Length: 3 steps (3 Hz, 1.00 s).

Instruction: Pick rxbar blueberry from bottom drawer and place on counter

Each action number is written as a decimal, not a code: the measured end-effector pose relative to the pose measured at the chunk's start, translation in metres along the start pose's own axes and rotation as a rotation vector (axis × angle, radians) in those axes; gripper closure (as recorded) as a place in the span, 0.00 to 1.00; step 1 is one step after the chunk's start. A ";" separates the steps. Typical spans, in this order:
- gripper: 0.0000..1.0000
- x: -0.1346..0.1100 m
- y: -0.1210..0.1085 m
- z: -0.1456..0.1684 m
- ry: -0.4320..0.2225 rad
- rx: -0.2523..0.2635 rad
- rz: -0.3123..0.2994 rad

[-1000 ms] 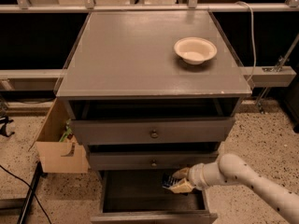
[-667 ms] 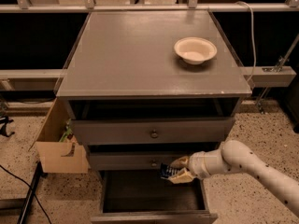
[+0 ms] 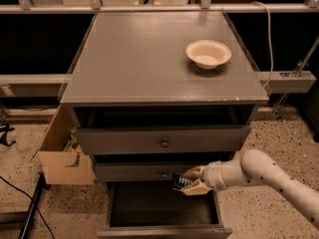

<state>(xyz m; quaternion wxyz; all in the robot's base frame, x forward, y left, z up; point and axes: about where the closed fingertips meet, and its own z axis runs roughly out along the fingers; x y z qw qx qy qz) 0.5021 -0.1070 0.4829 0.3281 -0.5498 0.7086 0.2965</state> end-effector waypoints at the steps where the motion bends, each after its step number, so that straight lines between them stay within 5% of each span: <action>1: 1.00 -0.025 0.012 -0.026 -0.016 0.008 -0.019; 3: 1.00 -0.135 0.008 -0.106 0.049 0.068 -0.177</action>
Offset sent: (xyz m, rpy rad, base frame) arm -0.0166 -0.0171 0.1672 -0.0696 -0.1550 0.0248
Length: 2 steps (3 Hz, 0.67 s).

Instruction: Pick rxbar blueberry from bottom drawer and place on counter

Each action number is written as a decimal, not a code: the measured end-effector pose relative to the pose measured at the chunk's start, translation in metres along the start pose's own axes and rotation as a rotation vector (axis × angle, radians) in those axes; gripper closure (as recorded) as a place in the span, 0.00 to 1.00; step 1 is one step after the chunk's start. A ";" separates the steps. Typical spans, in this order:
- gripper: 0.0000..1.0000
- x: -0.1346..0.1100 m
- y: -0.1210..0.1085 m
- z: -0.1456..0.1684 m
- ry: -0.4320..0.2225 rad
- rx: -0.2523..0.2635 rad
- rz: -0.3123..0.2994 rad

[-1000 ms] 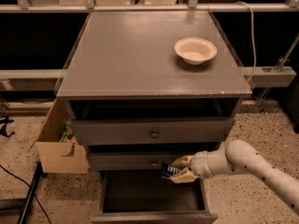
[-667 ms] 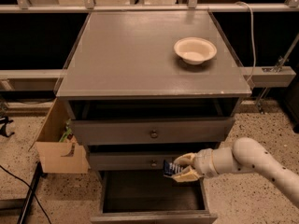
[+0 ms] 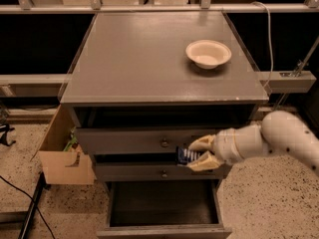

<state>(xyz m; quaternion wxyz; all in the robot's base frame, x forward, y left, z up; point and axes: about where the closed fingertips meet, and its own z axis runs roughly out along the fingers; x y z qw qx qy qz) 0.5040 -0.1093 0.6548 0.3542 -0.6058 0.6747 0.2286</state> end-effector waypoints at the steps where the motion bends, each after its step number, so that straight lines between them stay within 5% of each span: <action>1: 1.00 -0.077 -0.039 -0.045 0.020 0.042 -0.094; 2: 1.00 -0.077 -0.039 -0.044 0.020 0.041 -0.094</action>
Offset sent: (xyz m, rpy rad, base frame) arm 0.0222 0.0116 0.0737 -0.0374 -0.0694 0.0292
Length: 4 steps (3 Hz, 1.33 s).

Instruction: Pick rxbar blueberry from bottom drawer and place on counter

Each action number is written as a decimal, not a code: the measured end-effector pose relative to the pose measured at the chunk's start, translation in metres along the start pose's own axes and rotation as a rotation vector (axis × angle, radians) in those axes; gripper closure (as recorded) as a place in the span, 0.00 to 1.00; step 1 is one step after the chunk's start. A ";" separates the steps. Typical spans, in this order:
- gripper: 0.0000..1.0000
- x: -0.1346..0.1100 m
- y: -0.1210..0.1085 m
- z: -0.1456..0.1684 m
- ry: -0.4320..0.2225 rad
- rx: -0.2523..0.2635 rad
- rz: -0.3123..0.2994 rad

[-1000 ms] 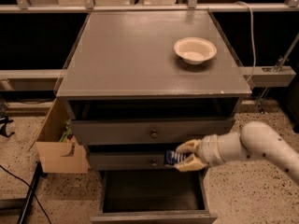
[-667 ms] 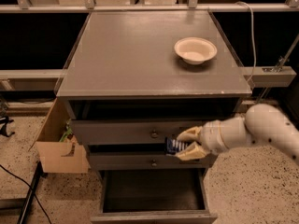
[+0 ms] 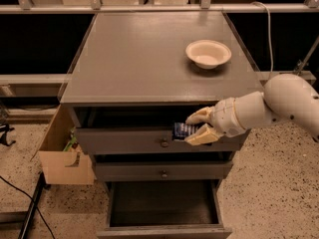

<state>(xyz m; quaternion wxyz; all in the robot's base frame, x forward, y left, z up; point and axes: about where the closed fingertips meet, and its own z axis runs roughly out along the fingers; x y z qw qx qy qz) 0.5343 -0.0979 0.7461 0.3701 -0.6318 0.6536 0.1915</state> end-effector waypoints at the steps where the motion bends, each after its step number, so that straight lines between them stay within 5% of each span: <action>1: 1.00 -0.011 -0.001 -0.009 0.002 -0.002 -0.009; 3: 1.00 -0.052 -0.007 -0.058 0.058 0.004 -0.013; 4: 1.00 -0.076 -0.056 -0.076 0.099 0.031 -0.034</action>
Offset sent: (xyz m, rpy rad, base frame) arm -0.0198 -0.0019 0.0644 -0.0324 0.0069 0.0153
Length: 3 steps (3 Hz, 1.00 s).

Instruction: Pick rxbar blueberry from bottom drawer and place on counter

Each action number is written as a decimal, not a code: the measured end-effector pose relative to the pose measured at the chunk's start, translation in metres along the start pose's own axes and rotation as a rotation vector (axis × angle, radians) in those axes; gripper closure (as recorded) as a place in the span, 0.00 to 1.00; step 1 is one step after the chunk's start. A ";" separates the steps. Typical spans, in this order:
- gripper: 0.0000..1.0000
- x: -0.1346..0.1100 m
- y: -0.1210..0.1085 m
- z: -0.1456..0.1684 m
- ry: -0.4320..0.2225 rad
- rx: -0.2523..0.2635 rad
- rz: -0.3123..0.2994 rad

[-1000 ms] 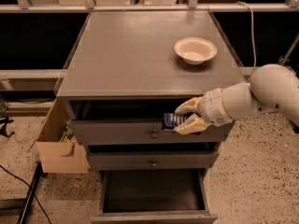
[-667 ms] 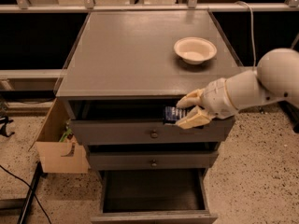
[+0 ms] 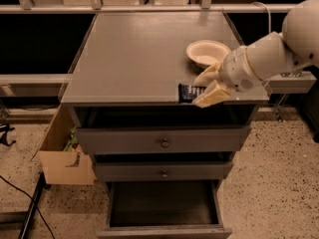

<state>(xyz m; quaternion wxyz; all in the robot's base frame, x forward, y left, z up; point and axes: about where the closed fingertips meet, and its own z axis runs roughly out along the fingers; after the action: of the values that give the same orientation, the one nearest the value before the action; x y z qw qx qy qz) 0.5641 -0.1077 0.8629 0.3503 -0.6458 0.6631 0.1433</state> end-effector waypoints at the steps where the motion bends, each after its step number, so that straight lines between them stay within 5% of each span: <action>1: 1.00 -0.019 -0.041 0.009 0.002 -0.001 -0.018; 3: 1.00 -0.026 -0.093 0.054 -0.023 -0.034 0.044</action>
Offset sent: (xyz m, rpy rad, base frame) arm 0.1287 0.0531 0.0222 0.0277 0.0238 0.0100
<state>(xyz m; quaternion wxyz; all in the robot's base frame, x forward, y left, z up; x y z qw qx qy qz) 0.6662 -0.0655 0.8657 0.3437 -0.6350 0.6706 0.1698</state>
